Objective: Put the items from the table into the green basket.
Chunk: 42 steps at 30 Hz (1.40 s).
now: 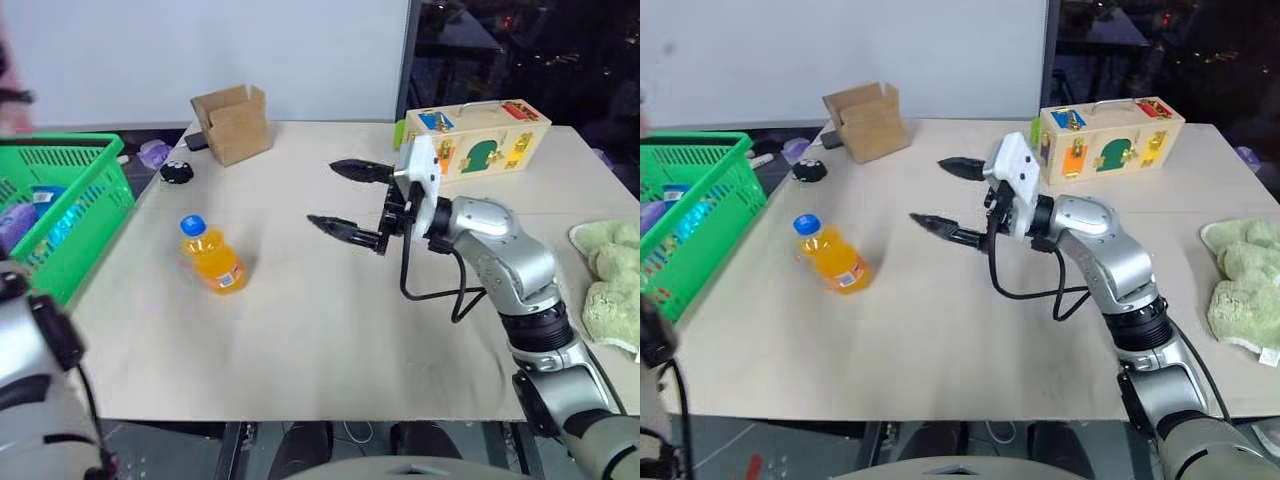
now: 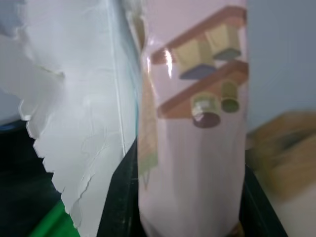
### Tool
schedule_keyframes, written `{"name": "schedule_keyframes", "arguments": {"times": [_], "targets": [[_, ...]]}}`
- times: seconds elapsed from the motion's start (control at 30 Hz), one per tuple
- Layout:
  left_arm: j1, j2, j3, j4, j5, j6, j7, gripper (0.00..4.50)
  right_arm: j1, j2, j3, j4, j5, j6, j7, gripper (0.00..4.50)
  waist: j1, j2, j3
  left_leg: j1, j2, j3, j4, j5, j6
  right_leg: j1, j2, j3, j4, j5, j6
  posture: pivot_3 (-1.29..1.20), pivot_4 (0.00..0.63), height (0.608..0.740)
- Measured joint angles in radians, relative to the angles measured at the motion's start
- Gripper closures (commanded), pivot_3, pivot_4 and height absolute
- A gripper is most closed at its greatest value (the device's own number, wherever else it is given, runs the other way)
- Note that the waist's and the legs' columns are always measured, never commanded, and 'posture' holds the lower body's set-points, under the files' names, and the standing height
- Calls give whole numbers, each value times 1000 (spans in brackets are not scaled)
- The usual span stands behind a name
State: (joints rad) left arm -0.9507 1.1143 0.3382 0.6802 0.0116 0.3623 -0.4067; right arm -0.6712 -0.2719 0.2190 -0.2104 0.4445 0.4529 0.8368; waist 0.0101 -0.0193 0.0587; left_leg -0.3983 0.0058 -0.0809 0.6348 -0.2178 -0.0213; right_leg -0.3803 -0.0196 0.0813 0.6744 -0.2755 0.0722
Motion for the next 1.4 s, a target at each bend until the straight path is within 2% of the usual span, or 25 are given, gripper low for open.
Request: {"name": "schedule_keyframes", "arguments": {"times": [0.17, 0.3, 0.47, 0.6, 0.63, 0.67, 0.8, 0.93, 1.17, 1.23, 1.27, 1.4], "targets": [[75, 47, -23, 266, 46, -248, 42, 3570, 3, 5, 3, -23, 42, 1, 51, 0, 60, -7, -4, 0, 1, -5, 0, 3, -4, 1, 1, -7, 1, 0, -1, 181, 0, 740], [105, 60, -54, 473, 72, -395, 77, 3570, 8, 4, 5, -63, 69, 1, 76, 0, 72, -14, -9, 0, 1, -6, 0, 4, -6, 1, 2, -7, 1, 0, -2, 176, 0, 740], [103, 58, -83, 583, 85, -455, 89, 3570, 14, -1, 9, -68, 69, 2, 74, 0, 74, -18, -11, 0, 3, -6, 0, 4, -7, 1, 3, -8, 2, 1, -3, 164, 0, 740], [89, 58, -111, 601, 100, -481, 113, 3570, 23, -2, 14, -70, 67, 4, 71, 0, 71, -18, -11, 0, 3, -6, -1, 4, -7, 1, 3, -8, 3, 0, -4, 147, 0, 740], [90, 58, -111, 609, 100, -479, 113, 2899, 27, -3, 18, -76, 66, 4, 69, 0, 68, -18, -11, 0, 3, -6, -1, 4, -7, 1, 3, -8, 3, 0, -4, 147, 0, 740], [91, 58, -111, 618, 99, -477, 113, 2716, 31, -4, 21, -81, 65, 4, 69, 0, 65, -18, -11, 0, 3, -6, -1, 4, -7, 1, 3, -8, 3, 0, -4, 147, 0, 740], [133, 58, -83, 638, 65, -472, 132, 943, 39, -18, 31, -91, 57, 6, 68, 0, 52, -18, -11, 0, 4, -6, -1, 4, -7, 1, 3, -8, 3, 0, -4, 144, 0, 740], [170, 58, -29, 625, 5, -479, 104, 943, 44, -27, 31, -95, 56, 10, 67, 0, 51, -17, -11, 1, 4, -6, -1, 4, -7, 1, 3, -8, 4, 0, -5, 160, 0, 740], [260, 35, 24, 470, -94, -474, 0, 943, 48, -40, 31, -93, 55, 10, 77, 0, 58, -17, -11, 1, 4, -6, -1, 4, -7, 1, 3, -9, 4, 0, -5, 188, 0, 740], [303, 8, 50, 375, -149, -442, -72, 943, 48, -46, 31, -90, 54, 10, 82, 0, 61, -17, -11, 1, 4, -6, -1, 4, -7, 1, 3, -9, 4, 0, -6, 188, 0, 740], [417, -35, 86, 161, -255, -350, -187, 943, 48, -58, 31, -89, 52, 9, 89, 0, 60, -15, -11, 1, 4, -6, -1, 4, -7, 1, 2, -9, 3, 0, -6, 188, 0, 740], [744, -145, 94, -405, -501, -57, -370, 943, 55, -90, 25, -85, 45, 8, 95, 0, 52, -15, -11, 1, 4, -2, -2, 4, -7, 1, -2, -7, 3, 1, -8, 165, 0, 740]]}}
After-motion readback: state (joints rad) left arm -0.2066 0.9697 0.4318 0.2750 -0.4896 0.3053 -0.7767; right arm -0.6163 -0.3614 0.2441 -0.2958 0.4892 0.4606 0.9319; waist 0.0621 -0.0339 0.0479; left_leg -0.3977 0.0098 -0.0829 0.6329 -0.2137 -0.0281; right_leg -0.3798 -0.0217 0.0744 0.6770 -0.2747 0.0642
